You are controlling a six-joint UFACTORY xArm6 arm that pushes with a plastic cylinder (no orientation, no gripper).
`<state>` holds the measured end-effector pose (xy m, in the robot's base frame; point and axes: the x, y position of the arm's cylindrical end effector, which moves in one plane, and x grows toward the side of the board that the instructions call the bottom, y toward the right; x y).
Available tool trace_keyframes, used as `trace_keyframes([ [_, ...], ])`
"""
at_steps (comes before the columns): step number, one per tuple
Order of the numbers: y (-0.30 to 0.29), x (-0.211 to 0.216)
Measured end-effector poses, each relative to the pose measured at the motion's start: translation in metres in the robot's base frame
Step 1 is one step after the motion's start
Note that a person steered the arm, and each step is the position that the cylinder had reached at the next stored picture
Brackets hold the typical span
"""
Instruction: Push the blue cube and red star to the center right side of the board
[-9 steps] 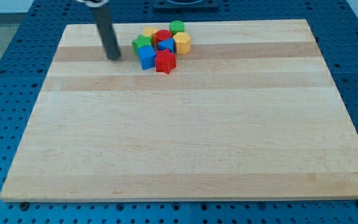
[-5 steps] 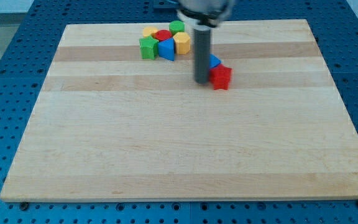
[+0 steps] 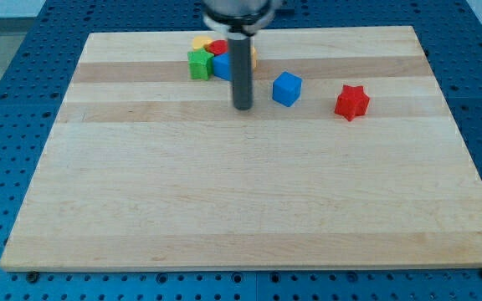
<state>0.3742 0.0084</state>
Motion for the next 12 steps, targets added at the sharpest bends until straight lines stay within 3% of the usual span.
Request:
trace_keyframes([
  [1, 0.048, 0.0],
  [2, 0.057, -0.003],
  [4, -0.043, -0.011],
  [5, -0.029, -0.033],
  [7, 0.058, -0.022],
  [8, 0.053, -0.042],
  [9, 0.105, -0.058],
  [10, 0.161, -0.009],
  [11, 0.162, 0.002],
  [12, 0.151, -0.041],
])
